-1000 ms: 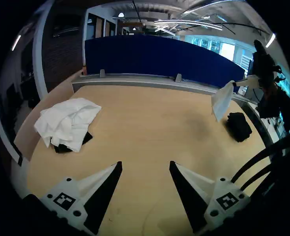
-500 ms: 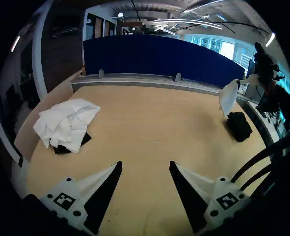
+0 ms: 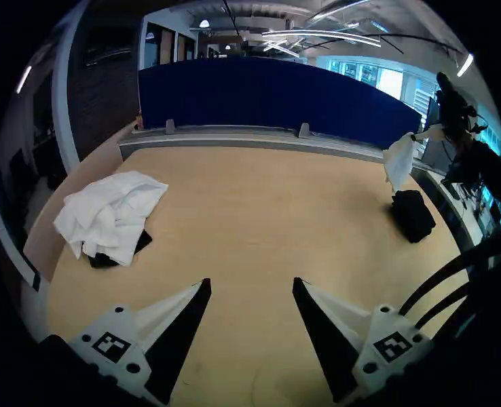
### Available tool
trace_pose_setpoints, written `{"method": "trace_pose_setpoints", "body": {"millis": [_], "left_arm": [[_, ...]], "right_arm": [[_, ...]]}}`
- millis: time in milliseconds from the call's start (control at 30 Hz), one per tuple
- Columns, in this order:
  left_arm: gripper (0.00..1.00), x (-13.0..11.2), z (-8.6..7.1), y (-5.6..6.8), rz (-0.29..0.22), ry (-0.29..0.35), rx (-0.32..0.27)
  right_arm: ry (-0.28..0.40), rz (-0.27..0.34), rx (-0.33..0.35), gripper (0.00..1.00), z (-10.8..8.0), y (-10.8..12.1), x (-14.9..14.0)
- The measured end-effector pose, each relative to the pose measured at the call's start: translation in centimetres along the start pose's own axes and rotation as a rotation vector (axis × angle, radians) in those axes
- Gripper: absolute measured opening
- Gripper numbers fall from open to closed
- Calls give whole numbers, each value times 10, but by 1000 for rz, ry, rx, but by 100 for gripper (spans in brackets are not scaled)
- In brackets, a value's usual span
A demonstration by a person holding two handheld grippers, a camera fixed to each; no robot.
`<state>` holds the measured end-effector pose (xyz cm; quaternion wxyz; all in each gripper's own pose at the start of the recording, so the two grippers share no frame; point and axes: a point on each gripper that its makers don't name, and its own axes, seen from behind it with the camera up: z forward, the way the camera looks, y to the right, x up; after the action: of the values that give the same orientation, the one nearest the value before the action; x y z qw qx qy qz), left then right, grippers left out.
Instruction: Fold towel
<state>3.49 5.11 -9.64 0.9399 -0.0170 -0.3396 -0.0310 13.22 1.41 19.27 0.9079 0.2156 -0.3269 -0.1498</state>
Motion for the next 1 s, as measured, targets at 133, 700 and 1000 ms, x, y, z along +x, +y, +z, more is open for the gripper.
{"method": "trace_pose_setpoints", "body": {"millis": [133, 700, 1000], "left_arm": [[89, 1, 1, 2, 3, -2, 0], [89, 0, 2, 10, 19, -12, -7], [89, 4, 4, 23, 41, -15, -29]], "right_arm": [[-4, 13, -6, 4, 4, 11, -1], [-41, 55, -34, 4, -14, 35, -40], [-67, 99, -41, 4, -35, 37, -81]]}}
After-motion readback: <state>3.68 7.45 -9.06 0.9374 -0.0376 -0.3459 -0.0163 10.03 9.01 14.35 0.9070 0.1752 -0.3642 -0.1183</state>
